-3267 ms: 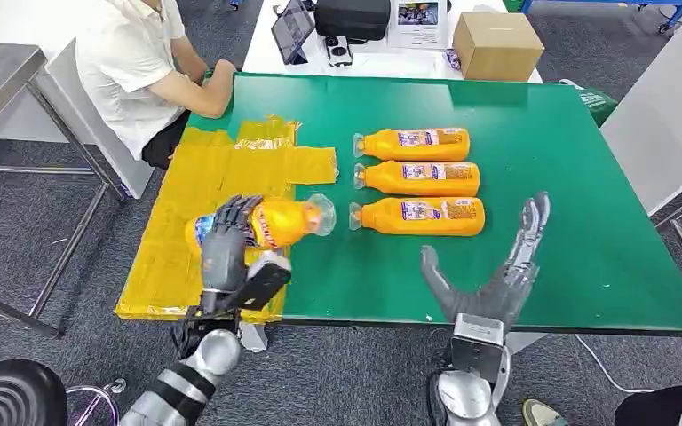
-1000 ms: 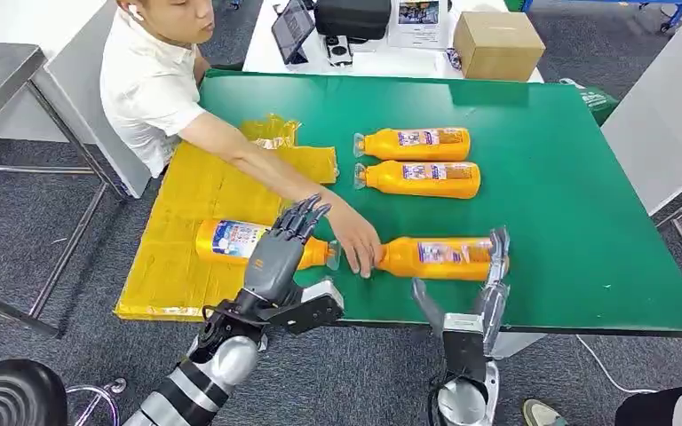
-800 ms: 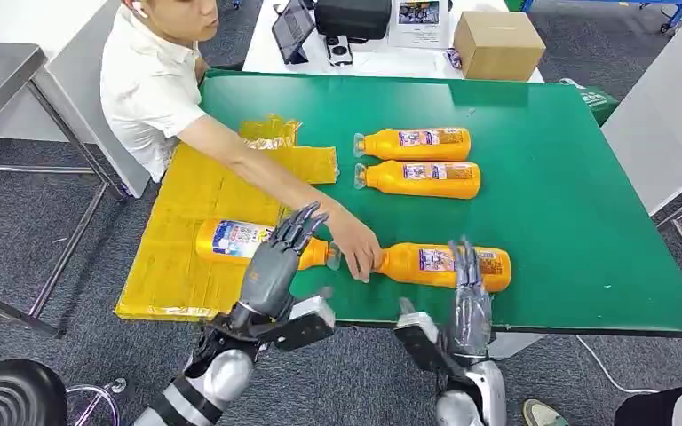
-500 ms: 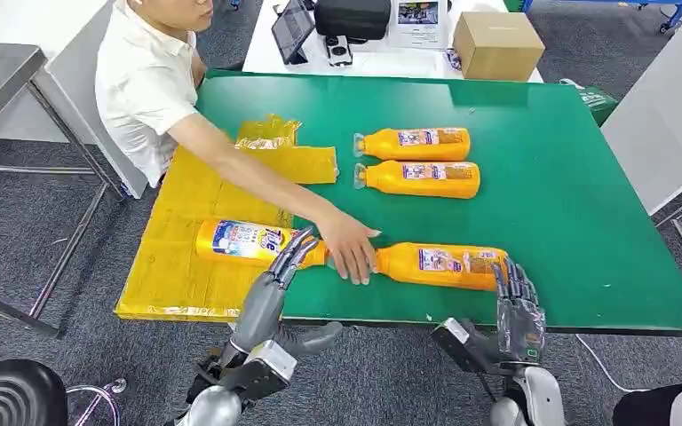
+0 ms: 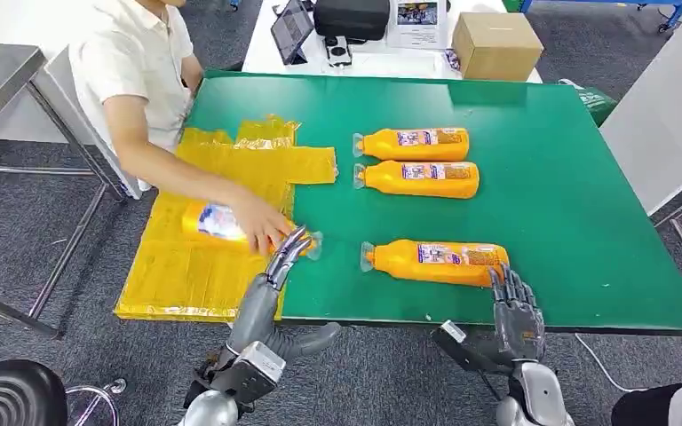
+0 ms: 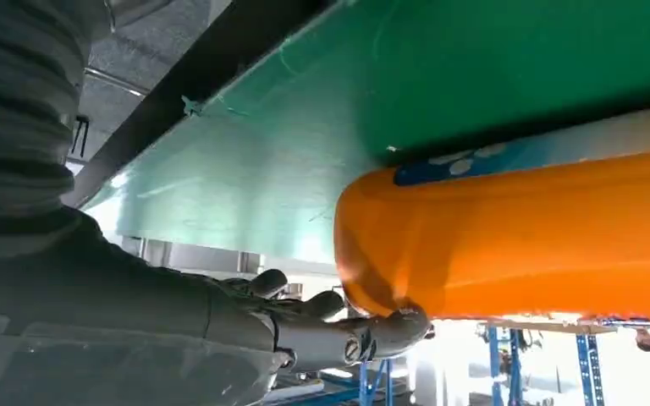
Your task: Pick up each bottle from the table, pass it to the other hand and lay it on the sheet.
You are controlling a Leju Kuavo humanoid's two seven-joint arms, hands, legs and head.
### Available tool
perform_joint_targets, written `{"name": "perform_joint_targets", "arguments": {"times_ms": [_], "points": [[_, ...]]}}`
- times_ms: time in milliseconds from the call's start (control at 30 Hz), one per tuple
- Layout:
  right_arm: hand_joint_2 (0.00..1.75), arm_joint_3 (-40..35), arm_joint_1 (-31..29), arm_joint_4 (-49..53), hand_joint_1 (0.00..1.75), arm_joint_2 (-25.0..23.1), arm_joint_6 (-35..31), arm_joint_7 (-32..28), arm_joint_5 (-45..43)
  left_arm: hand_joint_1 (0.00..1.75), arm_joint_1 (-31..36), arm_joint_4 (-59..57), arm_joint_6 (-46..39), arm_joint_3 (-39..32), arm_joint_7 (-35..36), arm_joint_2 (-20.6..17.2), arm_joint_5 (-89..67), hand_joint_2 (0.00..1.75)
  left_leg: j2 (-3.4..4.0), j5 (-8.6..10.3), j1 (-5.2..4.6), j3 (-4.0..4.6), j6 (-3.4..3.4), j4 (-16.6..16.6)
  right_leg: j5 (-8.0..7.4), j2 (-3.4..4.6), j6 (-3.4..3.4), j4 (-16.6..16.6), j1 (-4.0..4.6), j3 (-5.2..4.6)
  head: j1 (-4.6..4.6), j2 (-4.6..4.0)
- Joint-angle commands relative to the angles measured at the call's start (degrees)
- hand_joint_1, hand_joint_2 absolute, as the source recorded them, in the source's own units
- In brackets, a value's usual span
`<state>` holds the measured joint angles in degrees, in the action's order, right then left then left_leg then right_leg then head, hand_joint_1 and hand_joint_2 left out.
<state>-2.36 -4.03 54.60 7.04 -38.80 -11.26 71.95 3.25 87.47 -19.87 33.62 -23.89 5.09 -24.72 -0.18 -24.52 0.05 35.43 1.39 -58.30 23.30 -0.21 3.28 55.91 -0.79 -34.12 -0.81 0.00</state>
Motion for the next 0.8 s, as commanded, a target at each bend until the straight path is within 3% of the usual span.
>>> {"name": "perform_joint_targets", "arguments": {"times_ms": [33, 300, 500, 800], "points": [[1.75, -2.03, -2.64, -5.14, 0.0, 0.28, 0.21, 0.32, 0.03, 0.0, 0.56, -0.63, -0.03, 0.28, 0.13, -0.89, 0.13, 1.75, 0.09, -0.04, 0.02, -0.19, -0.07, 0.04, 0.02, 0.08, -0.11, -0.04, 0.03, 0.16, 0.0, 0.0], [1.75, -5.07, -6.53, -6.29, 0.0, 0.15, 1.29, 0.46, 0.76, 0.0, 1.19, -1.45, 0.22, 0.44, -0.4, -0.33, 1.74, 1.75, 0.17, -0.01, 0.01, -0.18, -0.02, 0.02, -0.05, 0.16, -0.07, -0.02, 0.02, 0.12, 0.0, 0.0], [1.75, -7.94, -8.23, -6.42, 0.0, -0.61, 0.77, 0.15, 0.14, 0.0, 1.93, -1.6, 0.03, 0.62, -0.76, -0.03, 3.0, 1.75, 0.63, -0.03, 0.0, -0.28, -0.07, 0.01, -0.22, 0.47, -0.3, 0.03, 0.02, 0.05, 0.0, 0.0], [1.75, -14.77, -2.44, 6.59, 0.0, -0.3, 5.12, 2.57, 1.82, 0.0, 0.94, -0.48, 0.93, 0.38, 0.39, 0.03, 2.01, 1.75, 0.78, 0.1, 0.02, -0.24, -0.17, 0.03, -0.39, 0.5, -0.55, 0.06, 0.08, -0.1, 0.0, 0.0]]}}
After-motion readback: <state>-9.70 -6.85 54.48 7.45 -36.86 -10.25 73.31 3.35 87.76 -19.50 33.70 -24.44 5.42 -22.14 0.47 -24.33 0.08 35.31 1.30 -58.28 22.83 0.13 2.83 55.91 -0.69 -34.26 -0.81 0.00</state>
